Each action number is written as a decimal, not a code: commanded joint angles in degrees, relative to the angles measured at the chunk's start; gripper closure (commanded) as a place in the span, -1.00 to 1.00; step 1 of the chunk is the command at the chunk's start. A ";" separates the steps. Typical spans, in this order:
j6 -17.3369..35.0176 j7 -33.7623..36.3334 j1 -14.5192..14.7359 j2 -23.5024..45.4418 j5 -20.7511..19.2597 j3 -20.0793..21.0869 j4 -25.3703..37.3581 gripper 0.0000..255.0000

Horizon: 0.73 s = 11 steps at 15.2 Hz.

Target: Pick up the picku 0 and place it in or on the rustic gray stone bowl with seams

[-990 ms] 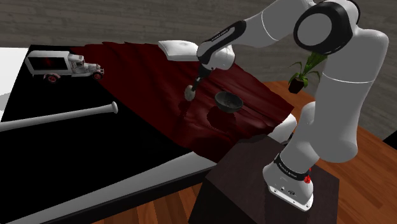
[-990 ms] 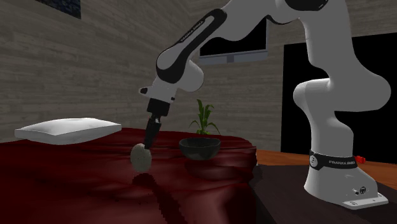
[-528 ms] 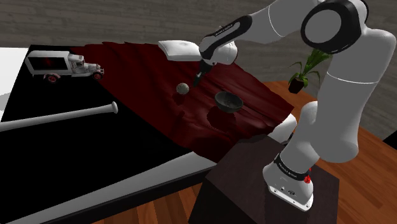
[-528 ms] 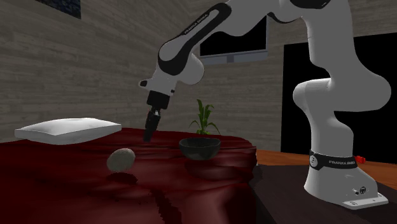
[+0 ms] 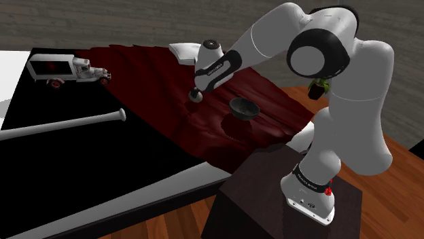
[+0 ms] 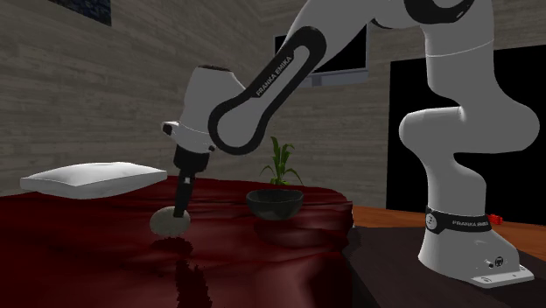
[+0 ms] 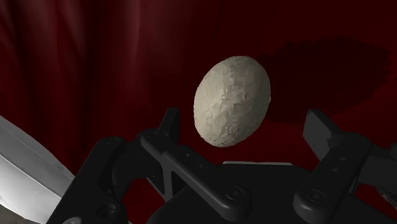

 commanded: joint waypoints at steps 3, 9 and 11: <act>1.59 -0.41 -2.51 3.23 1.46 2.16 1.76 -1.00; 2.54 -1.15 -4.53 4.94 2.50 3.91 2.80 -1.00; 2.54 -1.15 -4.53 4.94 2.50 3.91 2.80 -1.00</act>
